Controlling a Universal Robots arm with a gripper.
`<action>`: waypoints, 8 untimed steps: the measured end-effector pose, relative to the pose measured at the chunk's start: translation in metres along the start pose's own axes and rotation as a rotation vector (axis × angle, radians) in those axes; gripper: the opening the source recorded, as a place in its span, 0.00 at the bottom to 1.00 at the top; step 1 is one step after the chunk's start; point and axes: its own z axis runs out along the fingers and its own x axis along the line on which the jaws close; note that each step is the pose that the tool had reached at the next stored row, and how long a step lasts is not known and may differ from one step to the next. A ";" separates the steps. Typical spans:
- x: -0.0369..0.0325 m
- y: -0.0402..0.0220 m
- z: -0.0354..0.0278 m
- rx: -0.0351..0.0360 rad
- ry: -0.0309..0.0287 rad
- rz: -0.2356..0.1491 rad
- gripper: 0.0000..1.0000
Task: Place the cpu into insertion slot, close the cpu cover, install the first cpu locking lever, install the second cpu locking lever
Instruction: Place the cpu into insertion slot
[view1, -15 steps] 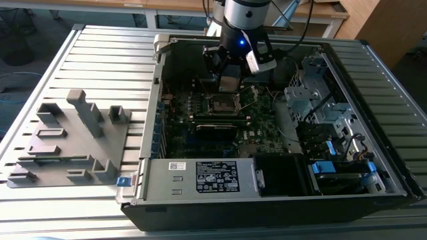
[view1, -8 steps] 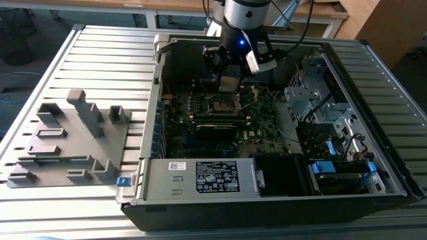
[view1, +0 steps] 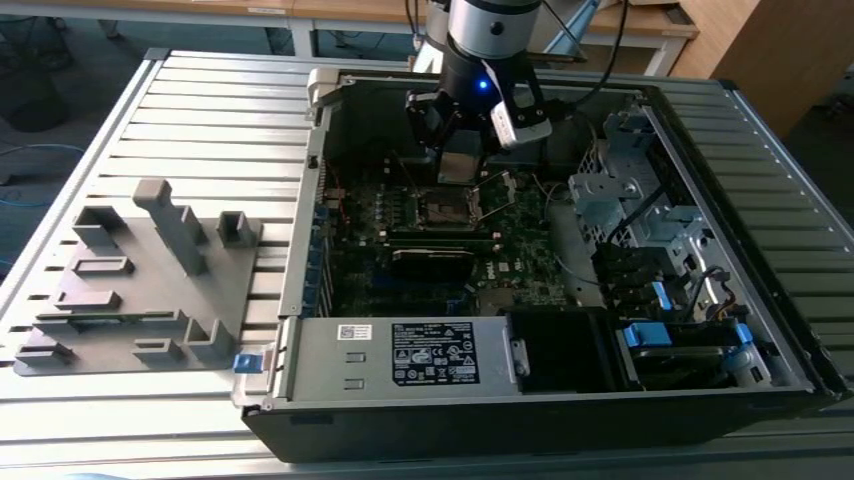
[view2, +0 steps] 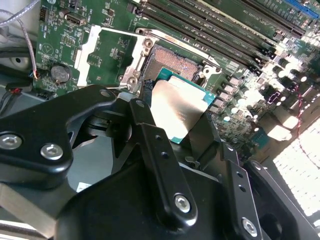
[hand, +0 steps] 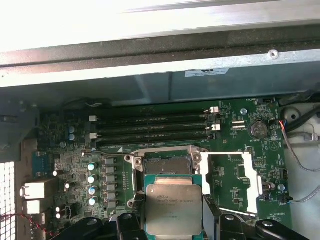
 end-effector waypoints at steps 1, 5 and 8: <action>0.0000 0.0000 0.0000 -0.0002 -0.0009 0.010 0.54; 0.0000 0.0000 0.0002 -0.0014 -0.0062 0.072 0.54; 0.0000 0.0000 0.0004 -0.0023 -0.0109 0.126 0.54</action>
